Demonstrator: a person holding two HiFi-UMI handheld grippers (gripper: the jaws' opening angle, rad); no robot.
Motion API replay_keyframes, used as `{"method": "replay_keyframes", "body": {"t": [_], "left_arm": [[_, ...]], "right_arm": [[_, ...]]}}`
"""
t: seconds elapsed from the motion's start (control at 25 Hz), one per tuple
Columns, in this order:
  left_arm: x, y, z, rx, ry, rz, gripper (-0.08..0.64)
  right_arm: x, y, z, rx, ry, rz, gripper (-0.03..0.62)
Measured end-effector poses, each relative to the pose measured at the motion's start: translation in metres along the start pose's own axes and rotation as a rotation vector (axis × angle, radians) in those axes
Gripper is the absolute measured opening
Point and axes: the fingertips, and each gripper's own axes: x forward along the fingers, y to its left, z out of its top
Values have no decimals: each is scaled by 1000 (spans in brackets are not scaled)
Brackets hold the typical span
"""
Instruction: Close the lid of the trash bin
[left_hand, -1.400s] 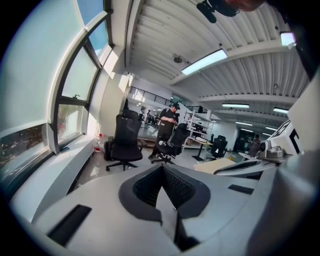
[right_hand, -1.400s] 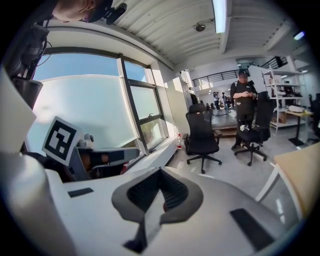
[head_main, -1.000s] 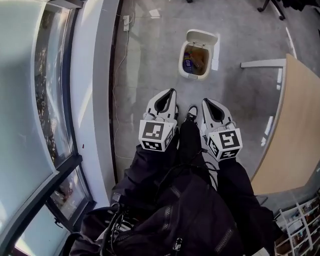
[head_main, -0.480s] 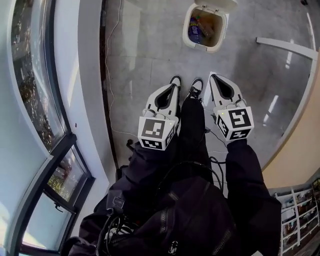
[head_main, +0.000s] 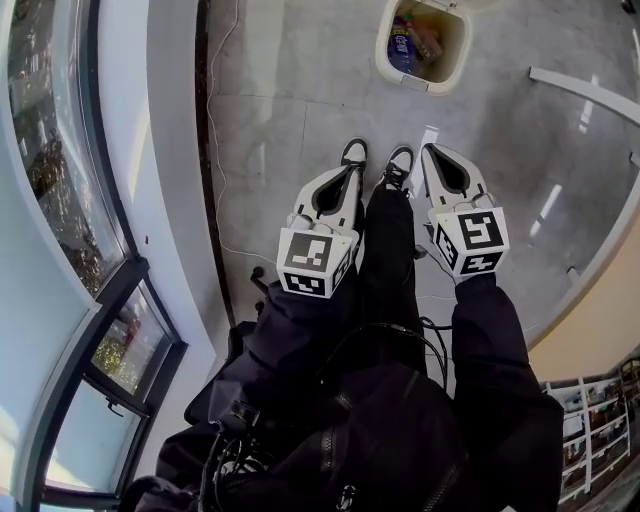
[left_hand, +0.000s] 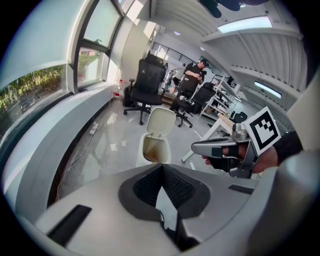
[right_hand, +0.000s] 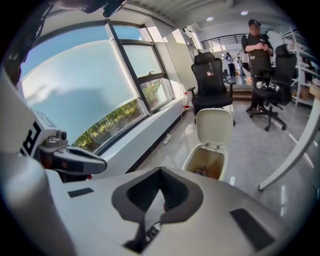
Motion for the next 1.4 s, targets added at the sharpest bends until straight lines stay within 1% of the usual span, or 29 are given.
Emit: {"method": "replay_keyframes", "body": {"t": [0.24,0.36,0.44,0.64,0.8,1.04,1.24,1.4], "left_arm": [[9,9,-31,-17,55,4,2],[12,12,-45,-30,77,6,2],[14,15,-51,-41,86,8,2],[16,17,-57,-65,95,12,2],[20,18,-53,-78,86,11,2],[24,23,-45,-94,78,14,2],[26,26,-43,-110,78,18,2],[28,27,-41,-116,80,18,2]], "right_arm": [[22,-17,-18,-11,17,7,0],[36,-30,-18,-48,28,14,0],[45,-40,-11,-87,27,21,0],[64,-67,24,-214,7,37,0],[80,-101,62,-304,-11,5,0],[99,-150,118,-387,-13,-38,2],[109,-177,150,-462,-7,-65,3],[113,-190,174,-517,-6,-88,35]]}}
